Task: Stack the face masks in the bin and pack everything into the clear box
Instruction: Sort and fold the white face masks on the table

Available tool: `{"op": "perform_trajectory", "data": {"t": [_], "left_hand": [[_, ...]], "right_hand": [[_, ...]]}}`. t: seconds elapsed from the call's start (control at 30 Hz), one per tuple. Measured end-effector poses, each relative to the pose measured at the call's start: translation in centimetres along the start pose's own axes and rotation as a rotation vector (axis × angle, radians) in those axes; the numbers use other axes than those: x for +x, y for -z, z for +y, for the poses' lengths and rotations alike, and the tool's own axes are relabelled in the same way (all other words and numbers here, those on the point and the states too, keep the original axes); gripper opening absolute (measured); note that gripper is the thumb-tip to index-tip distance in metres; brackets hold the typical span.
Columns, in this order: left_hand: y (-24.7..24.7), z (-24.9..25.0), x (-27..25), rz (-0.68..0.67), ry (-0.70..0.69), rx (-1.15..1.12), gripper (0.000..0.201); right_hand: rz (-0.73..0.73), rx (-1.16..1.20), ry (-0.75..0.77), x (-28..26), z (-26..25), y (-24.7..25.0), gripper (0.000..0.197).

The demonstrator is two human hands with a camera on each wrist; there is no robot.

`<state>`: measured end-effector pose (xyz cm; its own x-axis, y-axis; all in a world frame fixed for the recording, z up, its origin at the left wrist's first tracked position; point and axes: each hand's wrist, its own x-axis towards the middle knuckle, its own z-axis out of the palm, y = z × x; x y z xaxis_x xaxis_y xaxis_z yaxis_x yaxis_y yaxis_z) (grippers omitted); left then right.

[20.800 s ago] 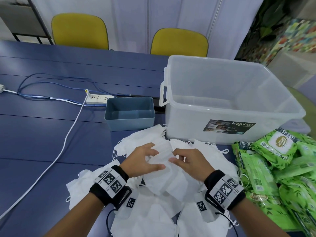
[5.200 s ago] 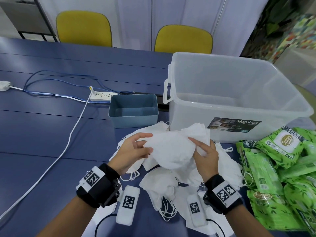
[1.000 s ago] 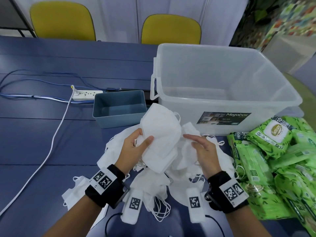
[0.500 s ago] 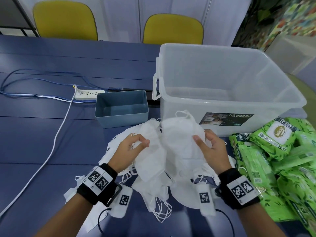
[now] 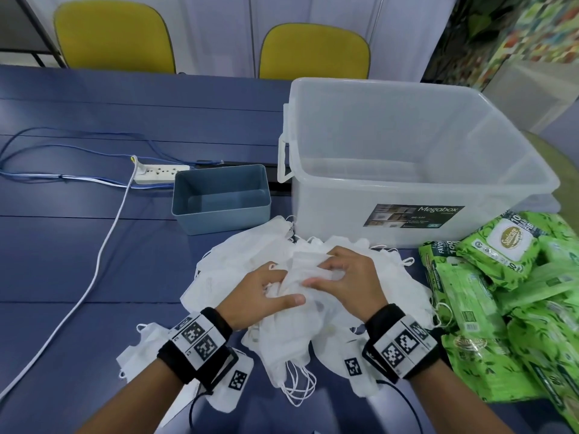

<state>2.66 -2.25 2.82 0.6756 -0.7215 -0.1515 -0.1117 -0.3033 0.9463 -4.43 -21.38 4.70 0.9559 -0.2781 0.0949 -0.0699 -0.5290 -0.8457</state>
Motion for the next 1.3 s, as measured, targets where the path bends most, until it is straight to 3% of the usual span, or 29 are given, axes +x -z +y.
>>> {"op": "perform_trajectory", "data": {"t": [0.13, 0.23, 0.4, 0.57, 0.7, 0.77, 0.93, 1.07, 1.13, 1.2, 1.3], "left_hand": [[0.3, -0.5, 0.2, 0.104, 0.042, 0.081, 0.036], [0.5, -0.6, 0.0, 0.119, 0.045, 0.039, 0.013], [1.2, -0.8, -0.3, 0.211, 0.068, -0.11, 0.014], [1.4, 0.1, -0.2, 0.293, 0.029, -0.134, 0.017], [1.4, -0.4, 0.2, 0.335, 0.03, -0.157, 0.032], [1.2, -0.5, 0.3, 0.32, 0.03, -0.176, 0.038], [0.6, 0.5, 0.3, 0.367, -0.009, -0.231, 0.033], [0.5, 1.9, 0.5, 0.432, 0.016, -0.342, 0.008], [0.9, 1.8, 0.3, 0.429, 0.005, -0.397, 0.018], [1.3, 1.4, 0.1, 0.374, 0.007, -0.403, 0.044], [1.4, 1.3, 0.0, 0.395, 0.032, -0.447, 0.048]], "right_hand": [[0.037, -0.003, 0.014, 0.2, 0.0, 0.1, 0.02], [0.132, 0.011, 0.001, 0.6, 0.3, 1.3, 0.024], [0.171, 0.108, -0.061, 0.9, 1.1, 3.5, 0.058], [0.218, 0.382, -0.123, 0.5, 1.1, 4.1, 0.068], [0.234, 0.404, -0.121, -0.1, 0.7, 3.5, 0.074], [0.224, 0.397, -0.072, -0.5, 0.3, 2.5, 0.073], [0.13, 0.225, 0.157, -2.1, -0.9, -0.5, 0.041], [0.078, 0.179, 0.185, -2.7, 0.4, -1.9, 0.029], [0.09, 0.252, 0.143, -2.8, 0.7, -1.9, 0.028], [0.096, 0.268, 0.135, -2.9, 1.0, -1.7, 0.029], [0.08, 0.27, 0.132, -2.7, 1.3, -1.4, 0.034]]}}
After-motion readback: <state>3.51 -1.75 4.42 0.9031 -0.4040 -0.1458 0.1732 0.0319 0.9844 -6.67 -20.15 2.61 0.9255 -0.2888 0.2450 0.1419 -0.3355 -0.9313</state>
